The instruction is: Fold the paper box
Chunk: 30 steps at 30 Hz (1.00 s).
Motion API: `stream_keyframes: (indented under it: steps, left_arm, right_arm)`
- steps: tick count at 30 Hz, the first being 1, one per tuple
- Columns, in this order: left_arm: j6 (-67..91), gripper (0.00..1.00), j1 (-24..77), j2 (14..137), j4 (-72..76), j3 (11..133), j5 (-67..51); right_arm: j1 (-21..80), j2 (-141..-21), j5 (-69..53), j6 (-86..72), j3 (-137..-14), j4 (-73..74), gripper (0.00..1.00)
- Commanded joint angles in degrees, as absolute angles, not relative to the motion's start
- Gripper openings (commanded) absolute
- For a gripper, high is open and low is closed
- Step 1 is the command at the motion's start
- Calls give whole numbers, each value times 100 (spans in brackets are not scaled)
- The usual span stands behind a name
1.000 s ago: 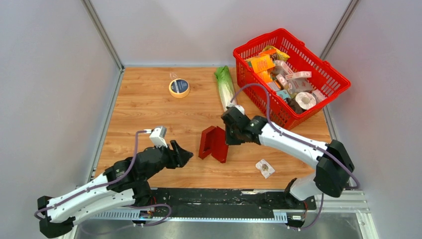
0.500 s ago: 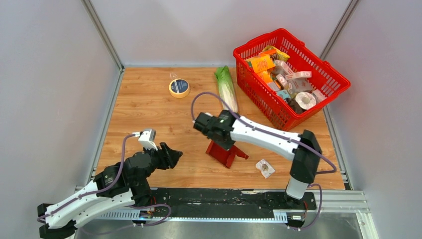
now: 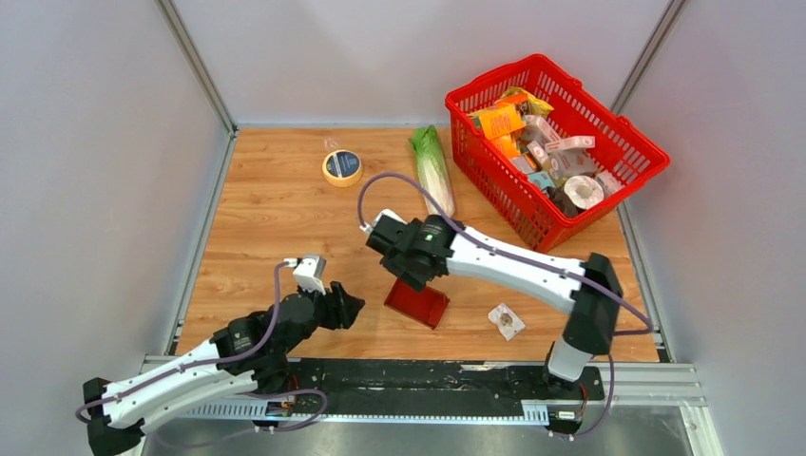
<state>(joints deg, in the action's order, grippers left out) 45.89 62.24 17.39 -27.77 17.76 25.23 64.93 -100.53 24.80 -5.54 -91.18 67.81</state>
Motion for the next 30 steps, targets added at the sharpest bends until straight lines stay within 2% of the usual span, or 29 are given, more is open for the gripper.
stream_keyframes:
  steps: [1,6,9,11,15,17,18,20,23,25,30]
  left_arm:
    - [3965,68,6240,2326,-1592,1976,2399]
    - [3454,68,6232,3654,-1616,2688,2687]
    - [3498,63,6197,4804,-2135,3382,2891]
    - [3463,60,6118,5114,-1979,3445,2717]
    - [3586,52,5644,5711,-1258,3262,1655]
    - [3621,52,5590,5844,-836,3191,1486]
    - [3621,52,5564,5984,-731,3182,1390]
    - [3621,54,5563,6143,-589,3208,1345]
    - [3726,55,5563,6415,-536,3270,1362]
    - [3840,55,5563,6547,-423,3217,1476]
    - [4254,50,5563,6837,-115,3094,1705]
  right_arm:
    - [6355,-9124,2907,-1027,-8511,6232,70]
    - [6030,-8316,3489,-2573,-7517,6319,73]
    - [6029,-7351,2869,-3084,-6515,5873,72]
    - [6029,-6437,2577,-3514,-5640,5346,70]
    - [6029,-5039,1673,-4156,-4260,4213,53]
    - [6029,-4545,1338,-4402,-3817,3422,47]
    - [6029,-4474,936,-4473,-3423,2906,40]
    - [6038,-4500,713,-4570,-3157,2533,38]
    - [6047,-4842,537,-4641,-3006,2137,38]
    - [6038,-5183,615,-4763,-3041,2022,42]
    - [6021,-5721,1036,-4983,-3085,1890,46]
